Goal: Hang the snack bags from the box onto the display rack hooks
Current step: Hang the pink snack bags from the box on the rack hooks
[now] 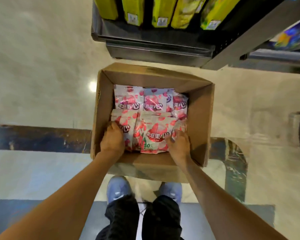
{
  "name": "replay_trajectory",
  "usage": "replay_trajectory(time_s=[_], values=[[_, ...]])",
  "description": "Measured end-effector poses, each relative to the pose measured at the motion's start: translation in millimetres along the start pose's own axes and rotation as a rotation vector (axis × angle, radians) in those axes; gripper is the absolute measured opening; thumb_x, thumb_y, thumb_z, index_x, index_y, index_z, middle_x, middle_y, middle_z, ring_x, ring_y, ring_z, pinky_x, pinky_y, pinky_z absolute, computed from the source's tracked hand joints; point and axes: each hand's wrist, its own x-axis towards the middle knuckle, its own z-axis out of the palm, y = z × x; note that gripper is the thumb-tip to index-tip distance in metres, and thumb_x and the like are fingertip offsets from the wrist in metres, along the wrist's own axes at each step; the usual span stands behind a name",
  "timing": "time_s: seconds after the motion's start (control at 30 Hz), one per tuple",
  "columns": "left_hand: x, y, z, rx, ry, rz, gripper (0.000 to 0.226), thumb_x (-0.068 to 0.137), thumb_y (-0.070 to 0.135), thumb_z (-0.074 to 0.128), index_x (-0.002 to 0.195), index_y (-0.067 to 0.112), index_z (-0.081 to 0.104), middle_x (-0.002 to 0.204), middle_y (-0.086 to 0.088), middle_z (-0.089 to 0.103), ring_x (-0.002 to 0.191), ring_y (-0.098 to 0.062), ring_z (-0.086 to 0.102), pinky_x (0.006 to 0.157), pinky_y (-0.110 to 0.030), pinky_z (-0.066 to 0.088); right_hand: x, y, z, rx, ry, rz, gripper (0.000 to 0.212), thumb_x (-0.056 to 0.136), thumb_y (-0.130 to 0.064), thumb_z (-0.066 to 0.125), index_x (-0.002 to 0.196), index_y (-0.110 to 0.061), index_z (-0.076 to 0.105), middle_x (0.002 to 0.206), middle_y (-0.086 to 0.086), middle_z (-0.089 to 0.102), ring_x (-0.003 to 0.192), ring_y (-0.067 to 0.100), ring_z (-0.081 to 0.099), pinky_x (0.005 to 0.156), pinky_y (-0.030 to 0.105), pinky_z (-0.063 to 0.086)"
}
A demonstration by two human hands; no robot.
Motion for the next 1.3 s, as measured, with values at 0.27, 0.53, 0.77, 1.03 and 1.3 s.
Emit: replay_trajectory(time_s=[0.27,0.53,0.77,1.03,1.3], values=[[7.6,15.4,29.5,-0.306,0.071,-0.127,0.051,0.095,0.013,0.046,0.140,-0.003,0.028,0.145,-0.023,0.032,0.130,-0.040,0.037,0.108,-0.049,0.034,-13.6,-13.9,18.6,0.123,0.196,0.062,0.058,0.089,-0.030,0.062,0.140,-0.010,0.041,0.143,0.008,0.035,0.131,0.024,0.037,0.104,0.027,0.036],[17.0,4.8,26.2,-0.469,0.107,-0.334,0.061,0.085,0.023,0.066,0.135,0.005,0.036,0.136,-0.017,0.045,0.128,-0.036,0.042,0.107,-0.050,0.037,-19.5,-16.0,23.2,0.281,0.256,-0.014,0.062,0.082,-0.020,0.071,0.138,-0.016,0.044,0.142,0.004,0.040,0.132,0.021,0.038,0.101,0.029,0.039],[19.8,5.4,20.4,-0.578,0.120,-0.364,0.067,0.075,0.029,0.077,0.128,0.008,0.043,0.130,-0.014,0.053,0.122,-0.034,0.051,0.099,-0.050,0.045,-8.5,-23.8,18.6,0.345,0.197,-0.024,0.045,0.076,-0.021,0.077,0.116,-0.015,0.057,0.125,0.007,0.049,0.113,0.019,0.051,0.092,0.020,0.042],[14.4,7.0,10.8,-0.666,0.106,-0.378,0.049,0.083,0.032,0.068,0.121,0.005,0.052,0.125,-0.015,0.059,0.114,-0.033,0.058,0.095,-0.048,0.049,-5.3,-25.8,17.7,0.422,0.229,0.005,0.071,0.076,-0.021,0.077,0.137,-0.013,0.042,0.136,0.011,0.044,0.117,0.025,0.053,0.096,0.038,0.049],[-2.1,6.3,8.8,-0.644,0.155,-0.215,0.054,0.081,0.036,0.069,0.125,0.009,0.051,0.126,-0.012,0.059,0.116,-0.032,0.057,0.096,-0.049,0.048,-7.2,-11.2,10.2,0.356,0.250,-0.084,0.032,0.075,-0.014,0.077,0.096,-0.006,0.054,0.103,0.006,0.054,0.094,0.016,0.053,0.066,0.006,0.043]])
